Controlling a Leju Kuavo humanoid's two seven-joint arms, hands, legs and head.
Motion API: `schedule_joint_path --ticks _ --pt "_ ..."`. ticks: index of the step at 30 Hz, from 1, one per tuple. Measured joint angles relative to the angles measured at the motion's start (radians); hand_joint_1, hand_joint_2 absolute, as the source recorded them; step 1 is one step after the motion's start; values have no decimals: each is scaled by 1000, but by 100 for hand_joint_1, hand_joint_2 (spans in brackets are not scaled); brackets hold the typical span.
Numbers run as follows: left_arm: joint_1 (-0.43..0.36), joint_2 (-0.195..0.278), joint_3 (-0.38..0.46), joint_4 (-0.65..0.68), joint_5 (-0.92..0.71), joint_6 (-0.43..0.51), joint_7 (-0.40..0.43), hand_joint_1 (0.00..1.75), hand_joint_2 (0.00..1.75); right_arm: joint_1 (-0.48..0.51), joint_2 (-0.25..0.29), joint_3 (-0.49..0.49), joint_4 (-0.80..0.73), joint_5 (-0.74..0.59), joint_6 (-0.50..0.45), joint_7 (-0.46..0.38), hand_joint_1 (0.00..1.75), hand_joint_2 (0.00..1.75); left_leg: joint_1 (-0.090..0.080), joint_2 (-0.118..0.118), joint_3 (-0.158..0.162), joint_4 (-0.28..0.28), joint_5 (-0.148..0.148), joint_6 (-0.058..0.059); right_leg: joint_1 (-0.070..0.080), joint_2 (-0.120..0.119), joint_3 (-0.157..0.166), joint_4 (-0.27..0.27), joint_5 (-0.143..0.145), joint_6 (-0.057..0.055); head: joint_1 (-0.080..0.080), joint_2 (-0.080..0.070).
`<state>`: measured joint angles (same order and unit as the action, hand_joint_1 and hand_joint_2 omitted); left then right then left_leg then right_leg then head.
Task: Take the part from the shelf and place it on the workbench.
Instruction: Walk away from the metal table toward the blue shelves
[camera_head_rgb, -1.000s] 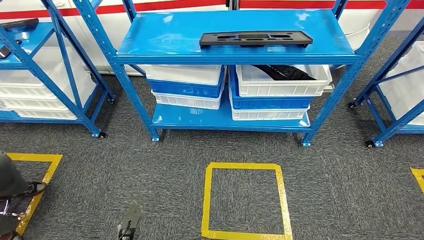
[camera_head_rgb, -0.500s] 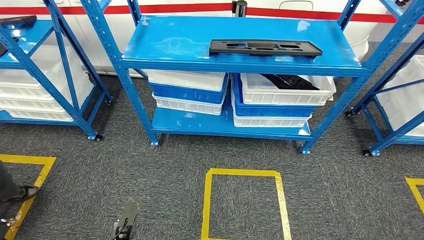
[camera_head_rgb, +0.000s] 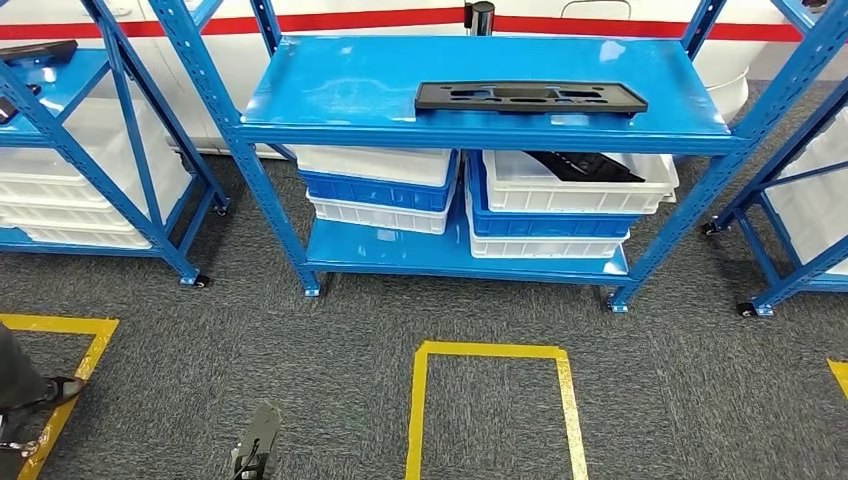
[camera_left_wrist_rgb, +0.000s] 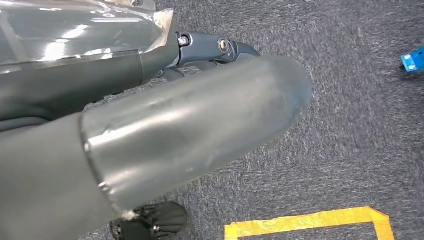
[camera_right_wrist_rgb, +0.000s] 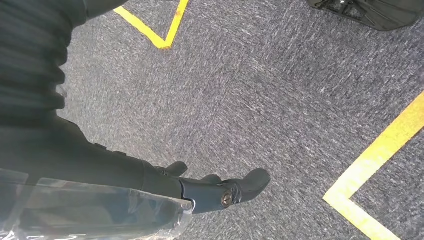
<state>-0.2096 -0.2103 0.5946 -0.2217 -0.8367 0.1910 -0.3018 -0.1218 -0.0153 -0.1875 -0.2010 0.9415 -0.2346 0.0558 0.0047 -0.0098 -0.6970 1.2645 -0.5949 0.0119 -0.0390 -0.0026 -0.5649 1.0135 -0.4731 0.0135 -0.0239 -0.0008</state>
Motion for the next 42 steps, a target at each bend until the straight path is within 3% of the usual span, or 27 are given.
schedule_joint_path --ticks 1,2,4,6,8,10,11,13,15,16,17,18,19,21,22,24,27,30,31,32,33,36,38,41,42 --pt "1 0 0 0 0 0 1 0 0 0 0 0 0 0 1 0 0 175 7 2 -22 36 -4 -6 -1 0 0 0 -1 0 0 0" --pt "2 0 0 0 0 0 1 0 0 0 0 0 0 0 1 0 0 175 13 4 -25 33 12 -11 -4 0 2 0 -2 1 0 0" --pt "1 0 0 0 0 0 2 0 0 0 1 0 0 0 2 1 0 175 23 8 27 -81 87 -18 -11 1 8 0 -5 6 -1 0" --pt "0 0 -1 0 0 0 2 0 0 -1 0 0 0 0 1 1 0 175 22 8 89 -206 131 -20 -11 2 12 0 -10 18 -1 0" --pt "-1 0 -1 0 1 0 2 0 0 -2 0 0 0 0 1 1 0 175 12 4 106 -242 130 -10 -9 2 12 -4 -10 35 -2 0" --pt "0 0 -1 0 1 1 2 0 0 -4 1 0 0 0 1 2 0 175 5 1 109 -250 135 12 -9 0 15 -11 -9 53 -1 0" --pt "0 0 -2 0 1 1 2 0 0 -4 1 0 0 0 1 2 0 175 4 1 114 -259 139 23 -9 0 12 -4 -15 57 -1 0" --pt "-1 0 -2 0 1 2 2 0 0 -5 2 0 -1 1 1 2 0 175 3 3 123 -274 148 41 -4 -1 -25 73 -55 49 3 0" --pt "0 -1 -2 0 3 3 2 0 0 -3 2 0 -1 2 1 2 0 175 -7 4 125 -275 147 50 2 0 -95 210 -109 34 5 0" --pt "1 -1 -2 0 5 3 3 0 0 -2 1 0 0 2 1 2 0 175 -12 3 125 -275 146 53 6 0 -122 257 -121 33 5 0" --pt "2 -1 -2 0 6 3 3 0 0 -1 0 0 0 2 1 2 0 175 -18 2 126 -275 145 55 11 0 -131 270 -118 34 5 0" --pt "2 -1 -2 0 7 3 3 0 0 -1 0 0 -1 2 2 3 0 175 -22 0 128 -274 144 57 17 0 -117 236 -96 37 5 0" --pt "2 -1 -2 0 8 3 3 0 0 -1 -1 0 -1 2 2 2 0 175 -26 -3 131 -274 142 58 22 0 -85 168 -65 40 4 0" --pt "2 -1 -2 0 7 5 3 0 0 -2 -2 -1 -1 2 2 0 0 175 -34 -6 134 -270 137 58 31 1 -22 35 -12 30 4 0" --pt "2 -1 -2 0 6 5 3 0 0 -2 -3 -2 -1 1 2 -1 0 175 -36 -7 133 -268 135 56 34 2 -4 0 1 21 3 0" --pt "2 -2 -3 0 4 6 4 0 0 -2 -3 -6 -1 0 2 -3 0 175 -38 -8 131 -265 133 53 37 2 2 -13 7 9 3 0" --pt "2 -1 -3 0 3 6 4 0 0 -2 -1 -10 -2 2 2 -4 0 175 -34 -7 115 -228 105 37 24 1 7 -20 12 -3 1 0" --pt "2 0 -4 0 3 7 4 0 0 -2 0 -15 -2 7 1 -7 0 175 -15 -2 32 -53 14 10 19 1 9 -21 11 -12 -5 0" --pt "2 0 -4 0 4 7 4 0 0 -1 1 -16 -2 8 1 -7 0 175 -7 0 4 1 -3 4 18 1 10 -21 11 -12 -5 0" --pt "3 0 -4 0 4 7 4 0 0 -1 1 -17 -2 10 1 -7 0 175 -1 2 -9 23 -1 -1 17 0 10 -21 11 -12 -5 0" --pt "3 1 -4 0 4 7 4 0 0 0 1 -17 -2 11 1 -8 0 175 4 5 -3 5 22 -4 15 1 11 -21 11 -12 -5 0" --pt "1 2 -4 0 6 8 5 0 0 0 1 -17 -3 13 1 -8 0 175 8 8 91 -191 119 -2 13 2 14 -21 8 -6 -5 0" --pt "0 1 -4 0 9 9 5 0 0 -1 2 -17 -3 14 3 -8 0 175 1 7 122 -257 134 8 15 2 13 -20 7 5 -5 0" --pt "2 2 -3 0 12 11 7 0 0 -2 2 -20 -3 11 11 -8 0 175 -5 6 127 -269 137 30 17 1 12 -22 6 26 -4 0" --pt "2 1 -3 0 12 12 7 0 0 -3 3 -22 -3 9 14 -8 0 175 -7 5 131 -275 140 31 20 0 13 -28 8 27 -2 0"
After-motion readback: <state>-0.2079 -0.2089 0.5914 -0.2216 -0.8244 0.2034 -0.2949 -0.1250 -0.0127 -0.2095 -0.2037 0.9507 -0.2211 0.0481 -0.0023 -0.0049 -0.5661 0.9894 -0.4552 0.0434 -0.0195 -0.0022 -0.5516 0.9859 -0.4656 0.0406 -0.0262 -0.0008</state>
